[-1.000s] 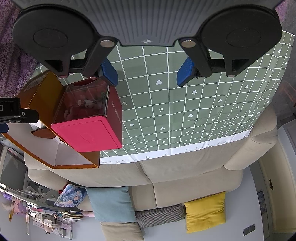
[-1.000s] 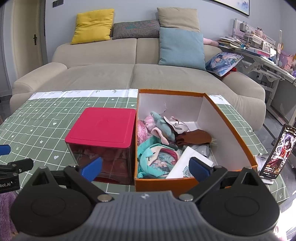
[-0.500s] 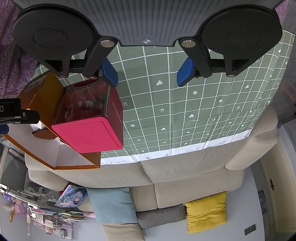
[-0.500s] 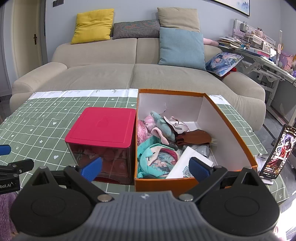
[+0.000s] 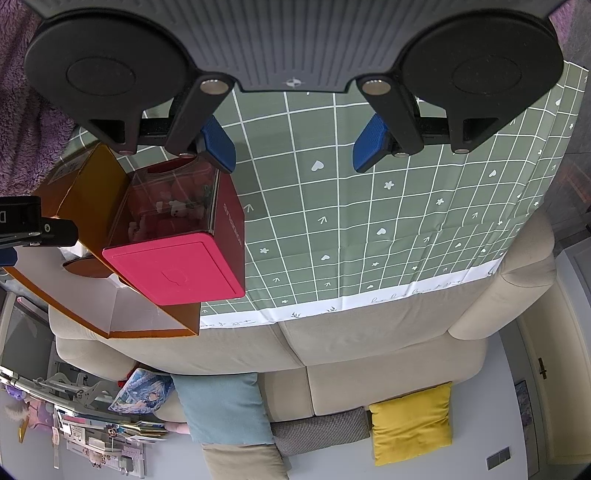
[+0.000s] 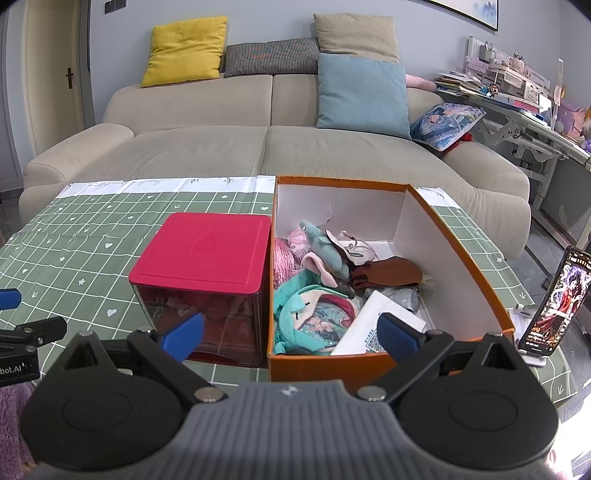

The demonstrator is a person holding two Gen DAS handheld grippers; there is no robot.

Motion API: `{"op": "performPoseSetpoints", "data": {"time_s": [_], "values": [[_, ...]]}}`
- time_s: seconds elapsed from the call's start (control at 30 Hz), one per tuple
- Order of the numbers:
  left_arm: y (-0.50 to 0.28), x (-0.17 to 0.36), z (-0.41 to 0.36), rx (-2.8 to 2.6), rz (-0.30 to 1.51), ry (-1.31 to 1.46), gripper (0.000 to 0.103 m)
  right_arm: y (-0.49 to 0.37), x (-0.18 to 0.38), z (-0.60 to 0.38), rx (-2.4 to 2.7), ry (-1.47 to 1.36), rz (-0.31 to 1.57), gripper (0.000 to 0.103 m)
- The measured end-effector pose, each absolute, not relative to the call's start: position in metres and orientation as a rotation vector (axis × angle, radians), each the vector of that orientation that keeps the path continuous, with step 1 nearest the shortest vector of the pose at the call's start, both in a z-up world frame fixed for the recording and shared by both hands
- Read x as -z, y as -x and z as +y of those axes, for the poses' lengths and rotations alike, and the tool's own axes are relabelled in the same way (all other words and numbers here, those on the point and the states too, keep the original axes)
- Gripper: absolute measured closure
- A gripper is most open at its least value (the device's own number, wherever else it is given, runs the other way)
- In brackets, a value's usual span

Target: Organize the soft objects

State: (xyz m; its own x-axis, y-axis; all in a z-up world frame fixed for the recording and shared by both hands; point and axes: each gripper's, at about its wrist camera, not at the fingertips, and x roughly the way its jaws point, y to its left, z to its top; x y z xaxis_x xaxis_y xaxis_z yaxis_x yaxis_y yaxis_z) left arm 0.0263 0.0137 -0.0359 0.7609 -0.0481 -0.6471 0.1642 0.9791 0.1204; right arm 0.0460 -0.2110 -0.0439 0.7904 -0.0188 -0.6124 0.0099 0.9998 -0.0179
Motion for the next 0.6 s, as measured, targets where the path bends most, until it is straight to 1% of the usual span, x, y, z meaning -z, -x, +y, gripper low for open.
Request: {"op": "performPoseSetpoints", "data": {"time_s": [0.6], "values": [[-0.0262, 0.0355, 0.0143, 0.121, 0.693, -0.170, 0.018, -0.0461, 0.0435, -0.2112, 0.015, 0.014, 0.660, 0.005]]}}
